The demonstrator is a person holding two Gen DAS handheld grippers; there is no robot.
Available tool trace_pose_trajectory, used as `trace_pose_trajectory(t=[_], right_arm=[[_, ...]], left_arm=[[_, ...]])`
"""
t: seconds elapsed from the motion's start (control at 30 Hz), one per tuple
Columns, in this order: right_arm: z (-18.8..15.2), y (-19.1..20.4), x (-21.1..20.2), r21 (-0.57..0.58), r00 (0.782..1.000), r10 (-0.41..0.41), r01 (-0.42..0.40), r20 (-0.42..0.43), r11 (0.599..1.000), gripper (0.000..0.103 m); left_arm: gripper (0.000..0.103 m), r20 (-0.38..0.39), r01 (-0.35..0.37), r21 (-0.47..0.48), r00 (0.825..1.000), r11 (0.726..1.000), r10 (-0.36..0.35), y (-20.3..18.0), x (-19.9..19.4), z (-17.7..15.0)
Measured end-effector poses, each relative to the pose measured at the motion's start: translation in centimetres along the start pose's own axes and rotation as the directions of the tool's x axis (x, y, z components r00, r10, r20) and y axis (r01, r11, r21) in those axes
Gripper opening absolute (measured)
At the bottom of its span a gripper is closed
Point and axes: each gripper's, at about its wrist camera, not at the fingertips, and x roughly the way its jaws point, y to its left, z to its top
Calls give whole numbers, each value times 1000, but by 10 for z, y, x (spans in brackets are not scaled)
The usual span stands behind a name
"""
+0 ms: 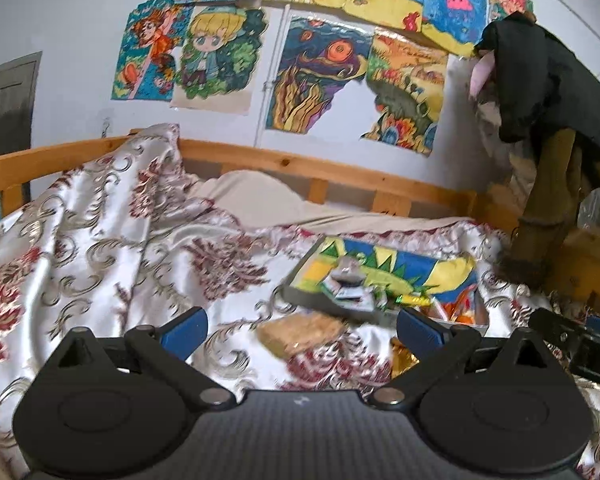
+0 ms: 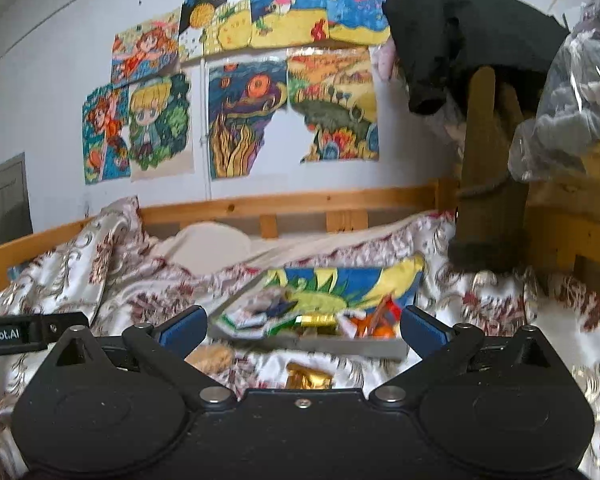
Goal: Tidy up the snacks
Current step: 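Raise both tools from the tray and move back over the remaining snacks, then lower the left tool onto the rice-cracker pack while the right approaches the gold wrapper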
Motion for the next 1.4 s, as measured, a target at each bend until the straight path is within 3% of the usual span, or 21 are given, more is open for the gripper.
trace_pose_trajectory(t=[0.4, 1.17, 1.4], right_arm=[[-18, 14, -5, -2, 992, 6, -6, -126, 1000, 102], [-22, 15, 2, -7, 985, 3, -4, -172, 1000, 102], [-22, 16, 10, -3, 978, 16, -17, -207, 1000, 102]], left_arm=[[103, -59, -40, 17, 997, 999, 41, 9, -8, -13], [102, -96, -60, 32, 993, 998, 63, 8, -4, -16], [102, -137, -22, 56, 990, 998, 30, 8, 6, -9]])
